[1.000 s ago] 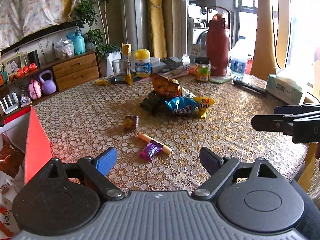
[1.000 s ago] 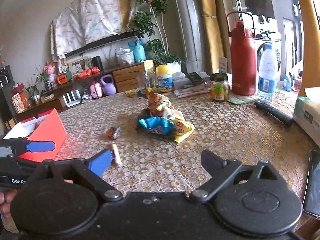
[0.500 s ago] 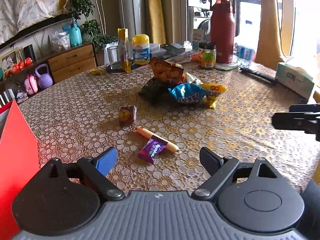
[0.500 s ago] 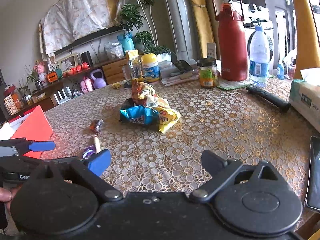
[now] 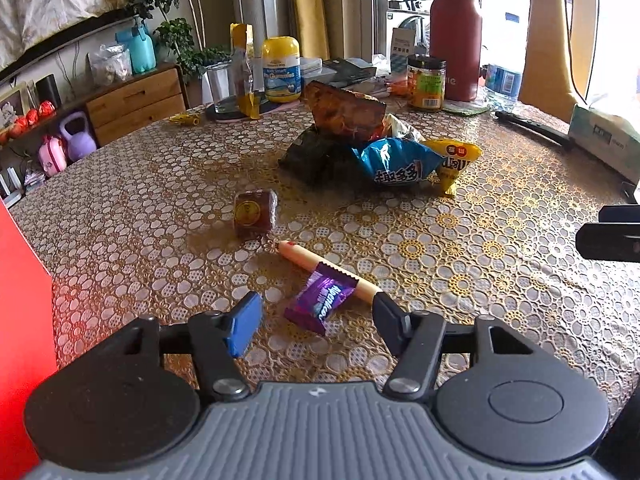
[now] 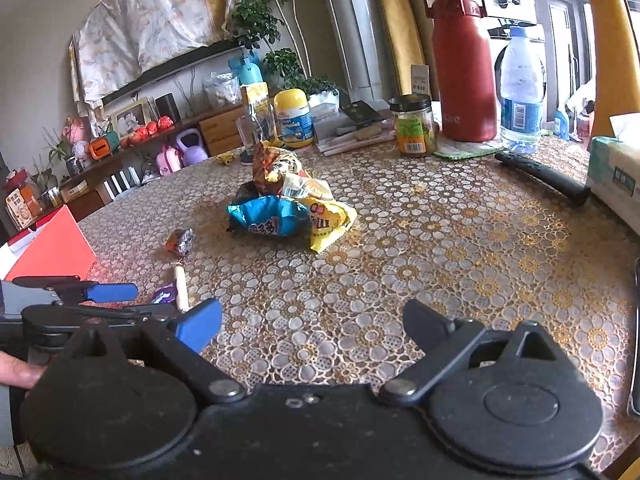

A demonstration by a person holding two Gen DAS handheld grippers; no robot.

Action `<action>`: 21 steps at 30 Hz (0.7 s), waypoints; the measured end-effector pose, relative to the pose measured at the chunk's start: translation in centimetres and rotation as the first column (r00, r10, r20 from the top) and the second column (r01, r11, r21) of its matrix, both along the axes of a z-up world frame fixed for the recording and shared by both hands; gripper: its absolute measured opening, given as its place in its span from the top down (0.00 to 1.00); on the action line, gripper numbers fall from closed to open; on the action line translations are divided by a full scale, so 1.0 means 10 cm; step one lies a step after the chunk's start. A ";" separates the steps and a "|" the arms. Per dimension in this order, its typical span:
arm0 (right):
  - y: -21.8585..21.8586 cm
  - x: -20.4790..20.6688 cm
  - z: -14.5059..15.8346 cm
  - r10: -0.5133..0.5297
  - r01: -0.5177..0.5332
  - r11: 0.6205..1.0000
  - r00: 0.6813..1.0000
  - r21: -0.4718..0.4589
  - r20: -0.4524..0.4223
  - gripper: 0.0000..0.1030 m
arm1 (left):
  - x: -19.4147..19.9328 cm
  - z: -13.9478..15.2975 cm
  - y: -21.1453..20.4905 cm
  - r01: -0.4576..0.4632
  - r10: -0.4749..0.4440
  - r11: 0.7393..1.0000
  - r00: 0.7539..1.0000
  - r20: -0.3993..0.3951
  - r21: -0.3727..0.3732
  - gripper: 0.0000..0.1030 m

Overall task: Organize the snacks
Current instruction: 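Grasp the purple candy packet with the left gripper while the right grasps the yellow chip bag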

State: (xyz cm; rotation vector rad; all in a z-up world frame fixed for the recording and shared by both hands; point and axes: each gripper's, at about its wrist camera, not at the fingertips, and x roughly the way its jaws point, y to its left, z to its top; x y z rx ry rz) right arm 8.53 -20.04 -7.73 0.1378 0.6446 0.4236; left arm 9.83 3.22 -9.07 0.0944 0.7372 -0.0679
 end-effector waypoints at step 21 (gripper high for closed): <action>0.37 0.60 -0.03 0.019 -0.018 0.999 1.000 -0.034 0.016 0.06 | 0.08 -0.05 0.04 0.016 -0.016 0.999 1.000 -0.001 -0.039 0.74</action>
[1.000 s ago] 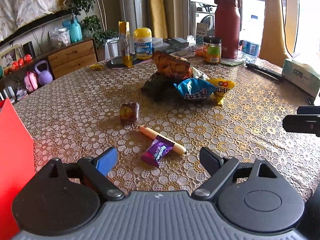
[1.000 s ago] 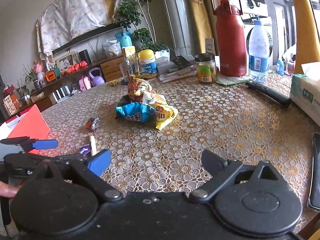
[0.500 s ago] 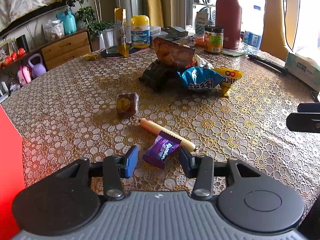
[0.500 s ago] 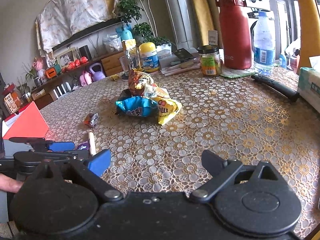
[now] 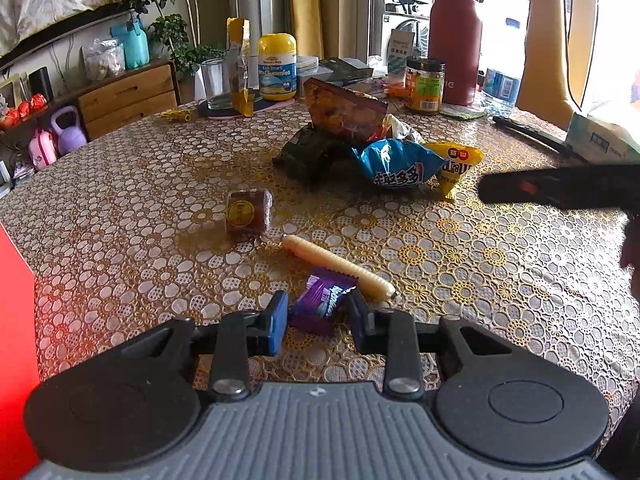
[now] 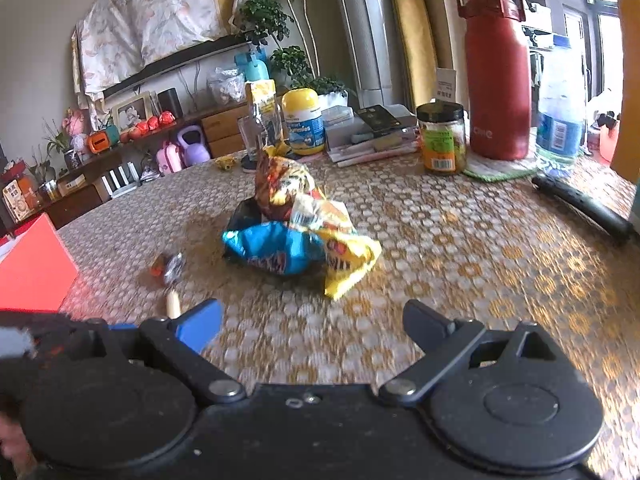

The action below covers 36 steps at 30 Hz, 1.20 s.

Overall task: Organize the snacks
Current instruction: 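Grasp the purple candy packet with the left gripper while the right grasps the yellow chip bag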

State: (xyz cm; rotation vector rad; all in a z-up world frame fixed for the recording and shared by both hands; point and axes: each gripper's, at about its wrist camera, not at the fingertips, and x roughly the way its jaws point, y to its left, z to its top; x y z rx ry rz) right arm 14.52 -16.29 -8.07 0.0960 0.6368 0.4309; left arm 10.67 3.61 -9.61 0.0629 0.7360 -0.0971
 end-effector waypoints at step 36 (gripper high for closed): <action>0.03 0.26 -0.07 0.074 -0.071 0.994 0.997 -0.077 0.025 0.77 | -0.30 0.17 0.04 -0.048 0.049 0.998 0.999 0.011 -0.040 0.80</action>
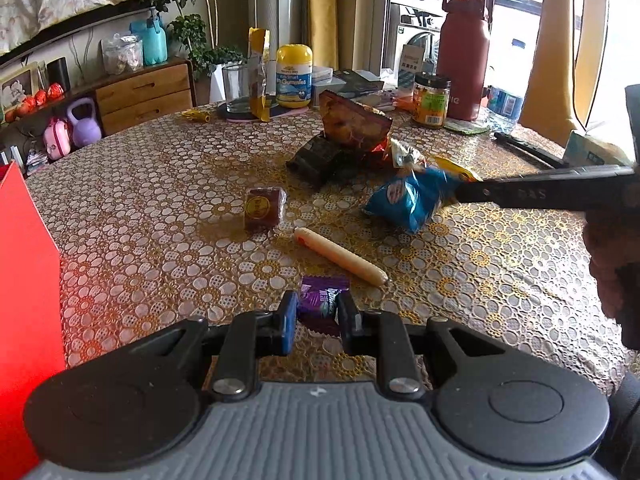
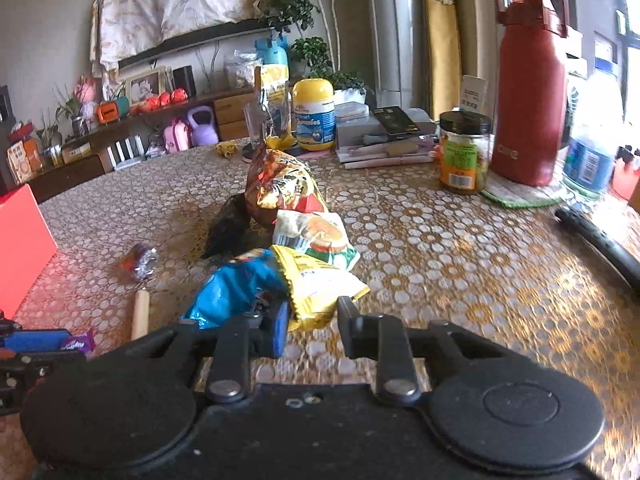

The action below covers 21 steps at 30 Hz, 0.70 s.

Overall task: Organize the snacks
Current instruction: 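Grasp the purple candy packet with the left gripper while the right grasps the yellow chip bag, then carry the purple packet and yellow chip bag over the white box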

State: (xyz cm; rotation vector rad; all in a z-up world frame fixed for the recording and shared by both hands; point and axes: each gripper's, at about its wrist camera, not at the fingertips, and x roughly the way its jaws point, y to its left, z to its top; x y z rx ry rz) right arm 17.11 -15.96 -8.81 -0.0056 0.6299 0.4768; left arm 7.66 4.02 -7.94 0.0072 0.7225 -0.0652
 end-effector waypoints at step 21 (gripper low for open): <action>-0.34 -0.83 0.17 -0.036 0.036 0.994 0.999 0.099 -0.004 0.79 | -0.45 0.39 -0.13 0.013 -0.013 1.000 0.995 0.101 0.001 0.79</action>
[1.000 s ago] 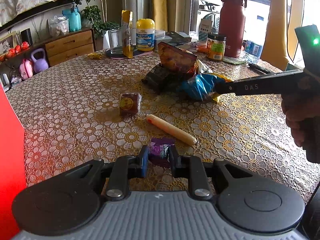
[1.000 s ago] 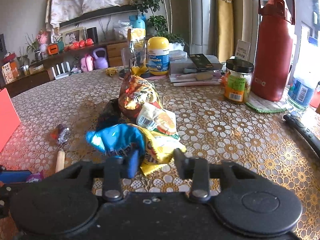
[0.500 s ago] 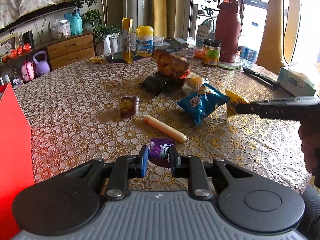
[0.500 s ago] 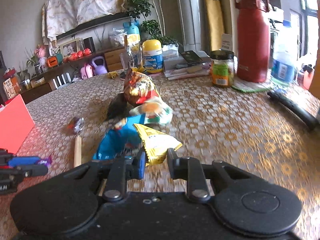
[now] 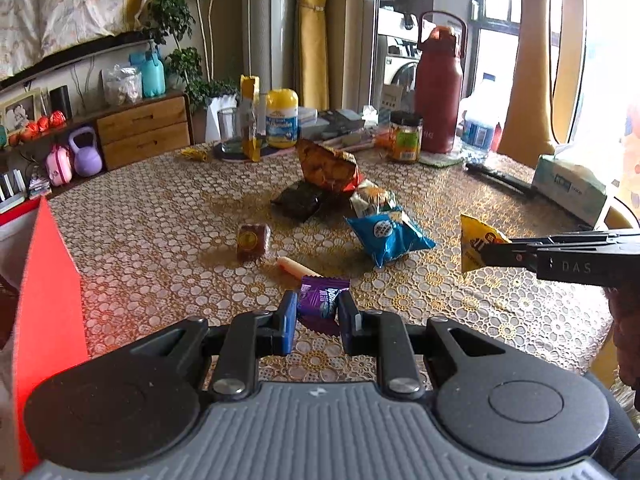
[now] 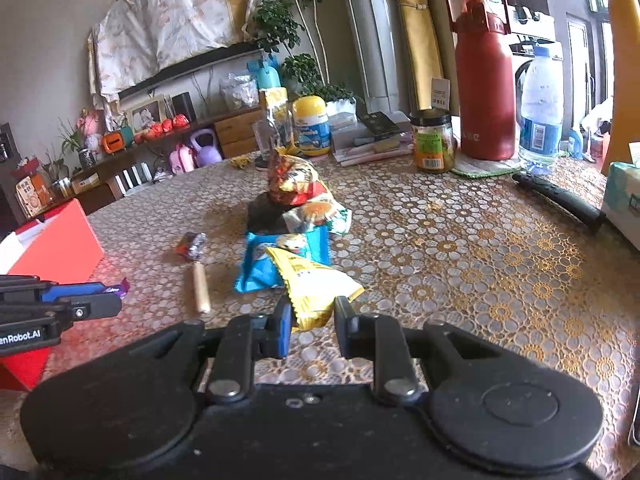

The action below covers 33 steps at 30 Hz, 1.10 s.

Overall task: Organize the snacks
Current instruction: 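Carry the purple packet and yellow chip bag over the white box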

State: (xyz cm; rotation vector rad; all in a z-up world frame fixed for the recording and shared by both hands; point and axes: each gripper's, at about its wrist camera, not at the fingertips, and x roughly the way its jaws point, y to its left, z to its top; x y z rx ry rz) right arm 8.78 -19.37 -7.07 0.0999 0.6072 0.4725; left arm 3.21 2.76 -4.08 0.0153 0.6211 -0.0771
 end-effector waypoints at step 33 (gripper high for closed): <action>1.21 -0.69 0.91 0.339 -0.353 0.935 0.919 0.038 0.199 0.79 | -0.90 0.67 0.91 -0.277 0.274 0.961 0.946 0.172 -0.005 0.79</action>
